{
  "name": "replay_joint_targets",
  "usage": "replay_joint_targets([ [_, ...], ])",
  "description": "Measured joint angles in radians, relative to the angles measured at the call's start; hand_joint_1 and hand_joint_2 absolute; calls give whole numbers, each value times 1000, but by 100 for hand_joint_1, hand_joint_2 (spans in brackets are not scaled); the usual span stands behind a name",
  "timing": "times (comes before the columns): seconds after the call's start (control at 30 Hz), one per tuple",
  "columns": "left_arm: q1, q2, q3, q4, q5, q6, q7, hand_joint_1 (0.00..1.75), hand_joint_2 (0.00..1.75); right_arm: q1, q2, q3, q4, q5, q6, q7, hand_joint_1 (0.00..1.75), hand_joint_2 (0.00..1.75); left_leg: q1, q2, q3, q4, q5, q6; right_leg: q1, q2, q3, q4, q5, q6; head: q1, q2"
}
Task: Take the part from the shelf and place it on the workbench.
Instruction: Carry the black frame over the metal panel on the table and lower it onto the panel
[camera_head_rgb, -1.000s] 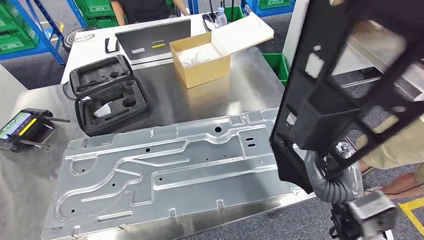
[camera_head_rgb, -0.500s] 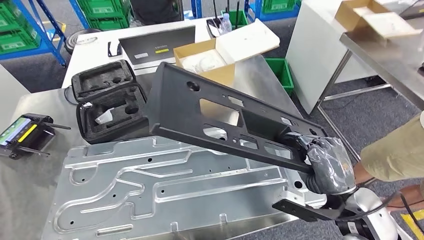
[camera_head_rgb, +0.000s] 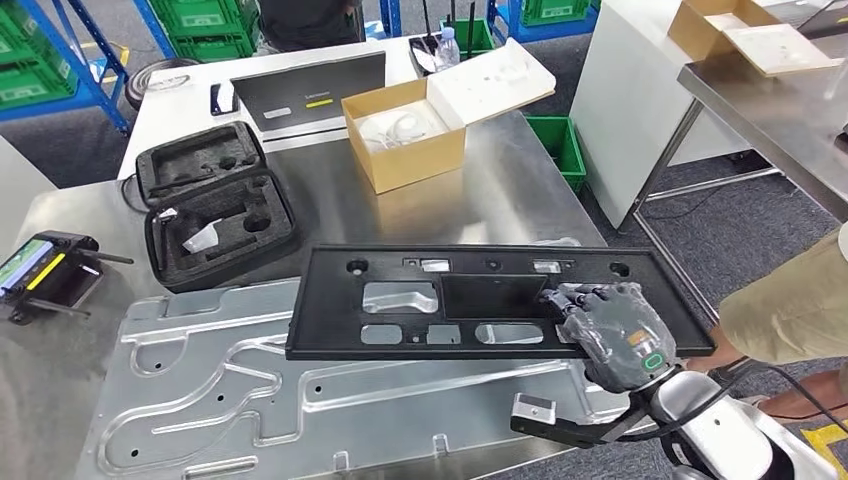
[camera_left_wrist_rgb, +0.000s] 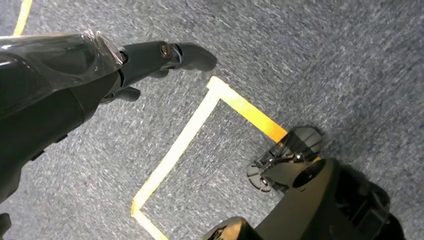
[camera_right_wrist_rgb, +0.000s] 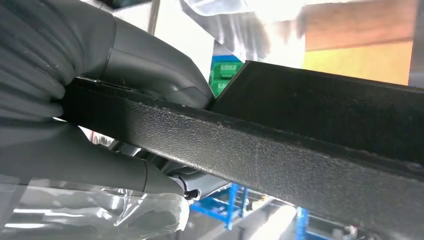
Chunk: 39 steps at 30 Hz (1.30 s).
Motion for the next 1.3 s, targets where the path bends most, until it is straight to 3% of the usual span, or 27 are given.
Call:
replay_joint_targets([
  [0.1,2,0,-4,0,-1,-1,2,0,175,-22,-16,32,5,45,39,8,175,175,3,0,8,-14,8,5,-2,-1,-1,5,-8,15,0,0],
  [0.17,2,-1,-6,0,-3,-2,3,0,175,-37,-25,50,7,72,60,13,87,87,8,1,17,-24,15,11,-2,-2,-30,74,-52,22,1,0],
  [0.23,2,-3,-6,0,-3,-3,3,0,175,-49,-29,67,10,97,79,19,0,0,8,1,18,-24,15,15,-3,-2,-94,211,-117,27,2,0],
  [0.27,2,-3,-7,0,-4,-4,3,0,175,-53,-31,76,12,108,88,20,0,0,7,1,18,-24,15,15,-4,-2,-123,266,-133,30,2,0],
  [0.3,3,-4,-8,0,-5,-5,3,0,175,-56,-33,85,14,118,96,22,0,0,8,1,19,-23,14,15,-5,-2,-135,286,-130,32,2,0],
  [0.33,3,-4,-9,0,-6,-7,3,0,175,-60,-35,93,16,127,103,23,0,0,8,1,19,-22,12,14,-6,-2,-126,264,-107,35,2,0],
  [0.4,4,-4,-13,0,-7,-10,1,0,87,-68,-39,107,20,140,109,25,0,0,10,-1,21,-16,6,7,-11,-3,-59,124,-37,39,2,0],
  [0.47,3,-3,-15,0,-2,-10,-3,0,0,-77,-43,118,22,146,111,28,0,0,6,-2,20,-7,-2,-3,-12,-1,-8,17,0,33,1,0],
  [0.57,3,-2,-16,1,9,-8,-5,0,0,-79,-48,133,24,151,113,31,0,0,4,-3,18,-3,-5,-11,-9,1,-4,4,2,12,0,0],
  [0.63,4,-4,-18,1,12,-9,0,0,0,-82,-49,141,24,151,113,32,0,0,8,-1,6,25,-26,-21,-11,0,-3,2,3,1,0,0],
  [0.67,3,-5,-19,1,12,-9,2,0,0,-84,-49,145,24,152,113,32,0,0,11,0,-14,71,-52,-27,-12,-1,-3,2,4,-2,-1,0],
  [0.73,3,-7,-20,0,16,-10,5,0,0,-85,-51,151,25,152,113,32,0,0,18,2,-81,215,-120,-40,-12,-2,-4,2,4,-5,-2,0],
  [0.8,5,-7,-20,1,24,-9,6,0,0,-85,-51,156,25,152,113,32,0,0,22,2,-128,308,-143,-44,-10,-2,-4,2,4,-6,-2,0],
  [0.83,6,-7,-20,1,26,-9,7,0,0,-85,-51,158,25,152,113,32,0,0,22,2,-123,295,-126,-41,-9,-2,-3,2,4,-6,-2,0],
  [0.87,6,-7,-20,1,28,-9,8,0,0,-85,-51,159,25,152,113,32,0,0,21,2,-99,241,-94,-36,-8,-1,-1,2,4,-6,-2,0],
  [0.93,4,-7,-20,1,30,-8,10,0,0,-86,-51,161,25,152,113,32,0,0,15,2,-27,86,-27,-21,-4,0,1,2,4,-4,-2,0],
  [0.97,2,-7,-20,1,31,-6,12,0,0,-86,-51,162,25,152,113,33,0,0,11,3,-3,32,-8,-16,-3,0,2,2,4,-2,-2,0],
  [1.1,3,-8,-20,1,32,-4,16,0,0,-87,-53,168,26,153,113,33,0,0,7,4,11,-7,7,-4,-5,-1,1,-1,5,16,-1,0],
  [1.17,3,-8,-20,1,33,-4,17,0,0,-88,-56,168,26,153,113,35,0,0,13,6,13,-22,21,8,-4,-1,-17,47,-40,22,0,0],
  [1.23,3,-8,-20,1,33,-4,18,0,0,-88,-57,169,27,153,113,36,0,0,13,8,8,-26,30,15,-4,-2,-65,174,-122,26,1,0],
  [1.3,4,-9,-20,1,34,-4,19,0,0,-86,-57,172,29,153,113,37,0,0,12,8,0,-24,37,17,-5,-2,-98,277,-163,31,1,0],
])
